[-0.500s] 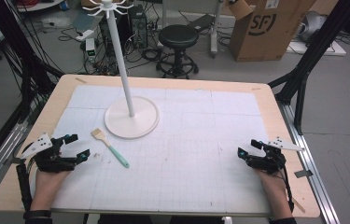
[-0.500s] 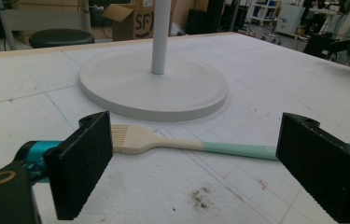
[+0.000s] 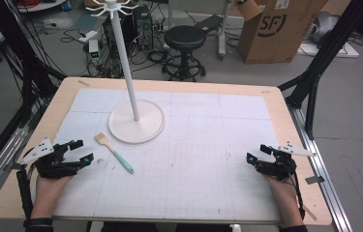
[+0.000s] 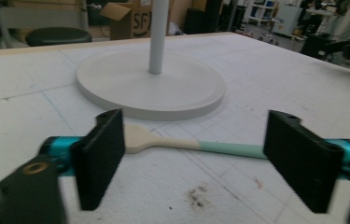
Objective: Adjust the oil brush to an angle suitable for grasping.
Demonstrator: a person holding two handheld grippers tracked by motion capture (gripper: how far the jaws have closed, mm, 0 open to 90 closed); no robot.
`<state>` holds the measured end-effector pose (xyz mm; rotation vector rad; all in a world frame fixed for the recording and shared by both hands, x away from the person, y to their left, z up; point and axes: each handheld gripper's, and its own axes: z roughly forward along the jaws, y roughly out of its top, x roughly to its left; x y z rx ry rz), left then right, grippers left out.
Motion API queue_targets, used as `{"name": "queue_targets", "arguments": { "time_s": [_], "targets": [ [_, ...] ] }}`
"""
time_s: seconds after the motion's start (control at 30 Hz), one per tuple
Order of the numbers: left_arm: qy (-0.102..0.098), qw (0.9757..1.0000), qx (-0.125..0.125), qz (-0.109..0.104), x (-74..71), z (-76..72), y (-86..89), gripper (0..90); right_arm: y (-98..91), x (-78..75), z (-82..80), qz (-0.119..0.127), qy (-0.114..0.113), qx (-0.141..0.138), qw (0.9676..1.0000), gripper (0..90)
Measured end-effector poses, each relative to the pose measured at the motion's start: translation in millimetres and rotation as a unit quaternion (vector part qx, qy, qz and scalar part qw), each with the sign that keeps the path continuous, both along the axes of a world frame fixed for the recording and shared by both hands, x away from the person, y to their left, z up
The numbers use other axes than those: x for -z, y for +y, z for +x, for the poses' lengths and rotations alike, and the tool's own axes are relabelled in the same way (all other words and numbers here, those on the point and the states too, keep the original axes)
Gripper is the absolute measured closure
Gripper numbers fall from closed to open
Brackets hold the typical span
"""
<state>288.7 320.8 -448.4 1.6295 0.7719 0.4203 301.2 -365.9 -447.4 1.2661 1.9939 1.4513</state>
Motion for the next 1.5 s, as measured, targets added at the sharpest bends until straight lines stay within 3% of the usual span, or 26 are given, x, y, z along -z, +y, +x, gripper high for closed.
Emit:
{"name": "queue_targets", "arguments": {
  "time_s": [0.03,0.2,0.27,0.67,1.07,1.4,1.5],
  "targets": [
    [0.000,1.0000,0.003,0.005,-0.2,-0.3,0.1,36.2,-0.2,0.1,0.2,0.000,0.001,0.001,1.0000,19.6],
    [0.008,0.9996,0.018,0.019,-0.9,-2.2,-0.7,47.3,-0.6,0.2,0.5,0.003,0.002,0.001,1.0000,19.6],
    [0.014,0.9991,0.027,0.028,-1.7,-3.4,-3.3,57.3,-0.5,0.2,0.6,0.002,0.002,0.001,1.0000,19.7],
    [0.038,0.9961,0.060,0.053,-3.0,-1.8,-23.3,79.2,-0.5,0.3,1.0,0.002,0.006,0.002,1.0000,20.0],
    [0.033,0.9953,0.054,0.073,-4.1,0.7,-27.9,89.6,-0.2,0.3,1.4,0.001,0.004,0.002,1.0000,20.1],
    [0.043,0.9919,0.077,0.092,-3.2,2.6,-40.8,89.7,0.0,0.3,1.4,-0.001,0.007,0.001,1.0000,20.9],
    [0.049,0.9892,0.086,0.108,-1.5,3.7,-46.1,89.7,-0.3,0.3,1.7,-0.001,0.007,0.000,1.0000,21.1]
  ]
}}
